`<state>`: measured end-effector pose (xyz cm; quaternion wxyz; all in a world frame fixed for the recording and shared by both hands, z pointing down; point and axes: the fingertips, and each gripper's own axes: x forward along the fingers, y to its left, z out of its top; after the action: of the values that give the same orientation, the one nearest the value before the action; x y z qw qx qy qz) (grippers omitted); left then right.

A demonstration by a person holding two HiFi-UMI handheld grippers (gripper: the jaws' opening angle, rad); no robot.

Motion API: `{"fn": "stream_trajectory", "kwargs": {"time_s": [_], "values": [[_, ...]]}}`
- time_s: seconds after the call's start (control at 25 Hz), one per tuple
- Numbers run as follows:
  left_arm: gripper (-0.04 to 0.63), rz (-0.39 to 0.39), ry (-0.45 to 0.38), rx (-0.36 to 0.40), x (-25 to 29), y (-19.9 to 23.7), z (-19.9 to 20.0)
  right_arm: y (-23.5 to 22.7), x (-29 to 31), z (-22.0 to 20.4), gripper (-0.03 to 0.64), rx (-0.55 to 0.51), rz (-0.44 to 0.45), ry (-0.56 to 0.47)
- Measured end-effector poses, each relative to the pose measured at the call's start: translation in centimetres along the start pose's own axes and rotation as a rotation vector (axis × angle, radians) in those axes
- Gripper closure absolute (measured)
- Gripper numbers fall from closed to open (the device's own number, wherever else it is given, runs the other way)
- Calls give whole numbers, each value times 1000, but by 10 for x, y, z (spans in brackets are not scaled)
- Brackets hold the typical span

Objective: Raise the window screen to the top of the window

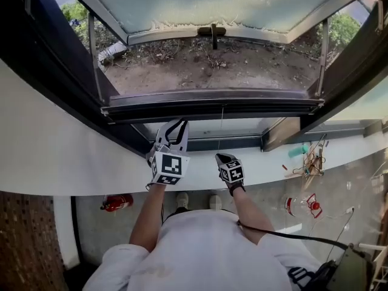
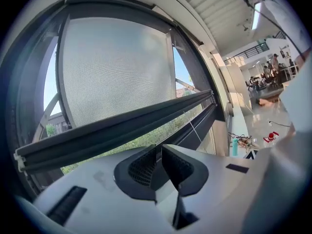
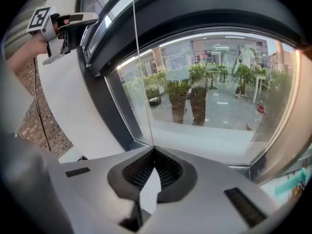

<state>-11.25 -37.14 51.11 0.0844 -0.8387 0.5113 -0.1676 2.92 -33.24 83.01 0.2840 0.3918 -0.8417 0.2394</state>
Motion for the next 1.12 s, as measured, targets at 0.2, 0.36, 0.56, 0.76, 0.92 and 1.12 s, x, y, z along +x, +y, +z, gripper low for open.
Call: {"fn": "stream_trajectory", "kwargs": {"time_s": [0.2, 0.36, 0.56, 0.76, 0.92, 1.12], "values": [[560, -21, -29, -77, -2, -9, 1, 0, -4, 3, 614, 3, -5, -17], [561, -38, -65, -202, -4, -12, 7, -1, -8, 3, 614, 13, -8, -28], [594, -27, -70, -310, -3, -8, 3, -1, -12, 7, 614, 16, -12, -52], [594, -18, -66, -310, -3, -8, 2, 2, -16, 27, 614, 1, -9, -107], [594, -19, -66, -318, -3, -8, 2, 1, -21, 57, 614, -15, -9, -171], [594, -21, -56, -322, -1, -8, 2, -1, -25, 76, 614, -35, -15, -203]]}}
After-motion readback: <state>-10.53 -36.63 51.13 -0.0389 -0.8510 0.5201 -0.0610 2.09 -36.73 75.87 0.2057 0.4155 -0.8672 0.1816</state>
